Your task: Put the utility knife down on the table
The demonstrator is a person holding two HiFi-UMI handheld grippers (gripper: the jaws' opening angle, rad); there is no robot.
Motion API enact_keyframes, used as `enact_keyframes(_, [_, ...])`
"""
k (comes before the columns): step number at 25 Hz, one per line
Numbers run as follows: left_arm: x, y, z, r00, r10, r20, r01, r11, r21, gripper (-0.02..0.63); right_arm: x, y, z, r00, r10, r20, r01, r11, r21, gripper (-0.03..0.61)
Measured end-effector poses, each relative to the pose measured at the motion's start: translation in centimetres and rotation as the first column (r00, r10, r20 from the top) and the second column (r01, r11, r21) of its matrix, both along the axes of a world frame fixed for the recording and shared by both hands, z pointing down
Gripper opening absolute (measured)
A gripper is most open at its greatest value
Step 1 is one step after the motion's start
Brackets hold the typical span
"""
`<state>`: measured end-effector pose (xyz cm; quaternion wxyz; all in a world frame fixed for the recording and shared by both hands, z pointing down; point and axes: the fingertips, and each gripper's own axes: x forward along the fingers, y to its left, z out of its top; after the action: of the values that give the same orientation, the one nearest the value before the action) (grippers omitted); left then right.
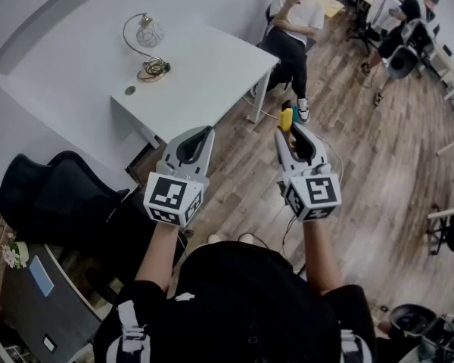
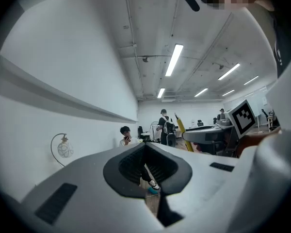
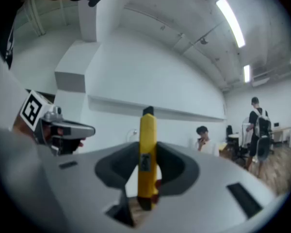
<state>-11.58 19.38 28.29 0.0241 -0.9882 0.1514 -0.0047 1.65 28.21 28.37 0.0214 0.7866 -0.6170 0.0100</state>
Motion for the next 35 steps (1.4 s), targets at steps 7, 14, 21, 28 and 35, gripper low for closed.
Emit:
enact_keyframes(7, [1.2, -0.1, 0.5, 1.0, -0.01, 0.002, 0.01, 1.0, -0.016, 0.018, 0.5, 0.0, 1.0, 0.999, -0.03, 0.03, 0.03, 1.0, 0.002, 0.135])
enact_keyframes(14, [2.9, 1.2, 1.6, 0.999, -0.038, 0.007, 0.038, 0.999, -0.034, 0.018, 2.2, 1.3, 2.2, 0.998, -0.065, 0.028, 0.065, 0.998, -0.02, 0.135])
enact_keyframes(21, [3.4, 1.8, 3.6, 0.996, -0.081, 0.019, 0.083, 0.994, -0.065, 0.018, 3.6, 1.6, 4.8, 0.991, -0.119, 0.055, 0.12, 0.993, -0.016, 0.135])
enact_keyframes(28, [4.7, 1.1, 3.9, 0.996, -0.084, 0.016, 0.085, 0.992, -0.096, 0.018, 4.4, -0.1, 5.3, 0.985, -0.156, 0.073, 0.158, 0.987, -0.017, 0.135])
enact_keyframes(35, [5.8, -3.0, 4.3, 0.993, -0.109, 0.039, 0.112, 0.991, -0.071, 0.018, 5.8, -4.5, 6.1, 0.981, -0.174, 0.087, 0.176, 0.984, -0.014, 0.135])
